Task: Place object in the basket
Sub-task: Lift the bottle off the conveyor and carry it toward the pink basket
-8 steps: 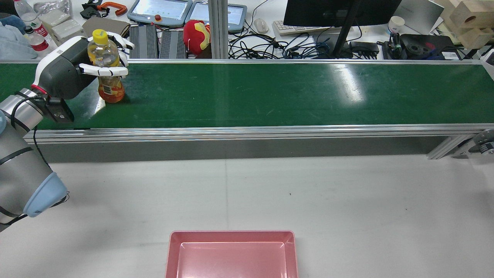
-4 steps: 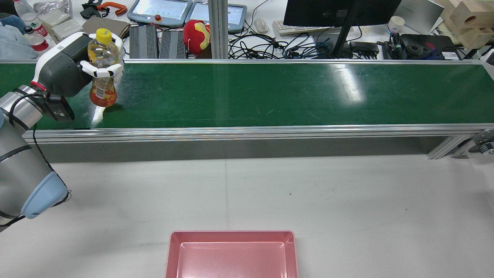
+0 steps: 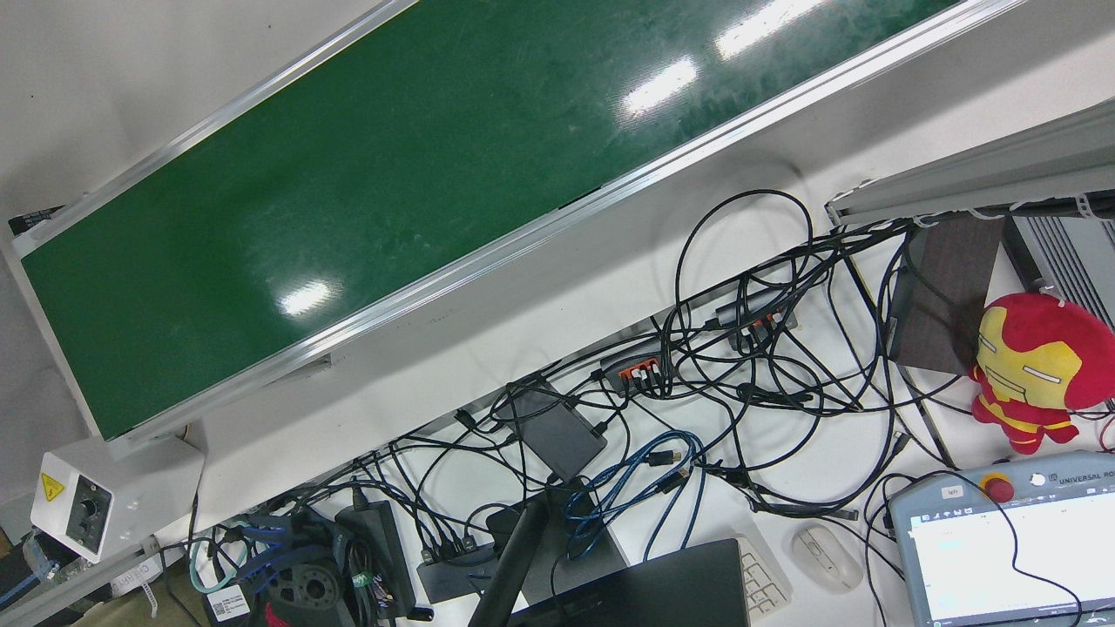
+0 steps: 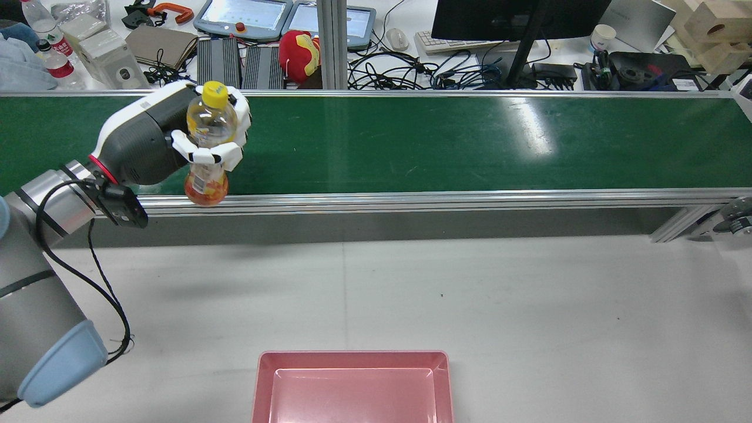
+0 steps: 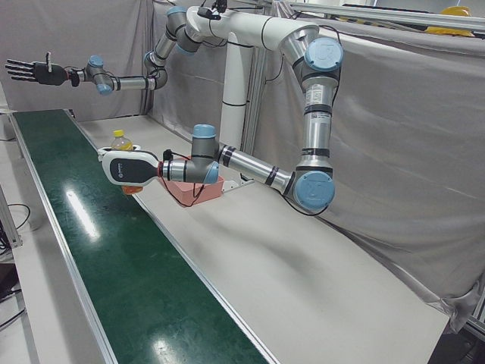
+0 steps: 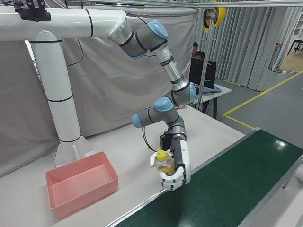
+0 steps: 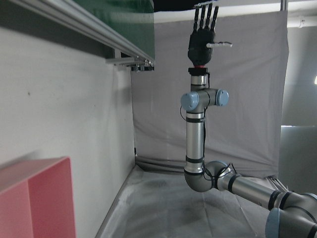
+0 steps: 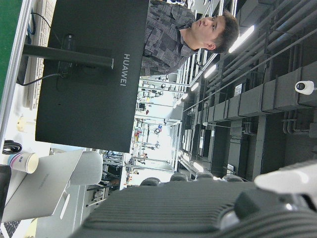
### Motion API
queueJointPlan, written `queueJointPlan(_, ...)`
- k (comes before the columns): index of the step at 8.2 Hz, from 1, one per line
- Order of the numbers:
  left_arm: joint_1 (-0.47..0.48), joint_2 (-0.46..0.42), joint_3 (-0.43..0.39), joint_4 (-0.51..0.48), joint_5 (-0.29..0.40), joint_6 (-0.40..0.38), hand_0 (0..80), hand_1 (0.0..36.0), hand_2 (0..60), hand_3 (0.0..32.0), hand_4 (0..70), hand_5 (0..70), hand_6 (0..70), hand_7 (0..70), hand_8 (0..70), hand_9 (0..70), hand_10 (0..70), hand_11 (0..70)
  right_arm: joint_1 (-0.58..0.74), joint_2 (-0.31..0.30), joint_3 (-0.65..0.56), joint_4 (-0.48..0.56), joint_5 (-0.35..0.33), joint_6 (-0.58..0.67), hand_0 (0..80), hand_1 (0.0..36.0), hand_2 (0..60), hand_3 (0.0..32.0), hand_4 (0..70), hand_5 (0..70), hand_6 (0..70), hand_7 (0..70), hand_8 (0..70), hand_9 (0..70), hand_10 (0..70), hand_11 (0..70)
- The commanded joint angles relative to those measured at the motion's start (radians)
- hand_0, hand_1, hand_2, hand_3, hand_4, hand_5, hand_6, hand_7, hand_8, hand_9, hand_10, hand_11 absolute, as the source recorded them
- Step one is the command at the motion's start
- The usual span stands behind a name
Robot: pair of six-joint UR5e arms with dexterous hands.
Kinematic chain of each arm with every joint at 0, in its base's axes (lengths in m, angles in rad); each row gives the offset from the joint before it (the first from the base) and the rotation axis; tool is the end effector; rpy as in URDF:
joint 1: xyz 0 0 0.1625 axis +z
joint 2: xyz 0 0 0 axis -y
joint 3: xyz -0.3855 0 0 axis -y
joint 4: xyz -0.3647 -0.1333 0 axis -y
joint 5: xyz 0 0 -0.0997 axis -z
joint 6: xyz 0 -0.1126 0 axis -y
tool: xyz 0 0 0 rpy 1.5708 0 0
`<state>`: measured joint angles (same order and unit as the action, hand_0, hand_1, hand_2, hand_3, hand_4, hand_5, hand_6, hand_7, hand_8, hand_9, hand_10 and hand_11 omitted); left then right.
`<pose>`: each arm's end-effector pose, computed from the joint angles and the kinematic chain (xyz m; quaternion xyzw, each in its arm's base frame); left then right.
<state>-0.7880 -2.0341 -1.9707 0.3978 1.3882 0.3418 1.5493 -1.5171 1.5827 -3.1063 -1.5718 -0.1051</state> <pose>0.2810 -0.5005 0.2696 -0.1387 0.8375 -0.4837 0.2131 0.1223 -0.5094 0.6114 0.0307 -0.7412 0.6692 0.0428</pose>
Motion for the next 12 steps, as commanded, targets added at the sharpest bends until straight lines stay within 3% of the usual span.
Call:
queueJointPlan(1,0.269,-0.087,-0.083,0.137,0.018,0.077,68.5,34.0,60.0,0.0,60.1,70.0,70.0,70.0,70.0,70.0,70.0,70.0,0.000,-0.002,-0.001,0.000,0.001,0.001,0.0,0.0,0.0,0.0,0.0,0.0,0.0,0.0,0.0,0.0,0.0,0.0)
queueJointPlan(4,0.481,-0.121,-0.083,0.145,0.015,0.123,69.0,34.0,60.0,0.0,59.1,70.0,70.0,70.0,70.0,70.0,70.0,70.0,0.000,0.000,-0.001,0.000,0.000,0.001,0.0,0.0,0.0,0.0,0.0,0.0,0.0,0.0,0.0,0.0,0.0,0.0)
queueJointPlan(6,0.527,-0.115,-0.082,0.145,0.015,0.155,68.8,30.3,60.0,0.0,57.5,70.0,70.0,70.0,70.0,70.0,70.0,70.0,0.000,0.000,-0.001,0.000,0.000,-0.001,0.0,0.0,0.0,0.0,0.0,0.0,0.0,0.0,0.0,0.0,0.0,0.0)
queueJointPlan(7,0.529,-0.110,-0.082,0.148,0.017,0.155,65.5,24.9,52.0,0.0,54.9,70.0,70.0,70.0,70.0,70.0,70.0,70.0,0.000,0.000,-0.003,0.000,0.001,0.001,0.0,0.0,0.0,0.0,0.0,0.0,0.0,0.0,0.0,0.0,0.0,0.0)
queueJointPlan(8,0.533,-0.107,-0.083,0.147,0.018,0.154,61.1,17.6,28.2,0.0,52.9,70.0,65.1,68.4,70.0,70.0,70.0,70.0,0.000,0.000,-0.003,0.000,0.001,-0.001,0.0,0.0,0.0,0.0,0.0,0.0,0.0,0.0,0.0,0.0,0.0,0.0)
queueJointPlan(9,0.532,-0.106,-0.083,0.148,0.044,0.154,55.8,12.6,6.7,0.0,43.2,70.0,38.5,46.7,53.4,69.7,48.9,69.4,0.000,0.000,-0.003,0.000,0.000,0.001,0.0,0.0,0.0,0.0,0.0,0.0,0.0,0.0,0.0,0.0,0.0,0.0)
queueJointPlan(10,0.515,-0.106,-0.086,0.151,0.081,0.154,52.3,9.7,0.0,0.0,22.4,43.0,14.8,25.7,31.1,42.3,30.8,45.1,0.000,0.000,-0.003,0.000,0.000,-0.001,0.0,0.0,0.0,0.0,0.0,0.0,0.0,0.0,0.0,0.0,0.0,0.0)
queueJointPlan(11,0.509,-0.071,-0.106,0.167,0.106,0.154,50.4,7.7,0.0,0.0,9.6,35.1,8.3,16.9,19.9,27.3,24.3,36.4,0.000,0.000,-0.003,0.000,0.000,-0.001,0.0,0.0,0.0,0.0,0.0,0.0,0.0,0.0,0.0,0.0,0.0,0.0)
queueJointPlan(12,0.509,-0.008,-0.129,0.139,0.104,0.155,49.9,6.2,0.0,0.0,1.4,31.2,3.7,9.6,13.0,17.4,19.0,28.8,0.000,0.000,-0.003,0.000,0.000,-0.001,0.0,0.0,0.0,0.0,0.0,0.0,0.0,0.0,0.0,0.0,0.0,0.0)
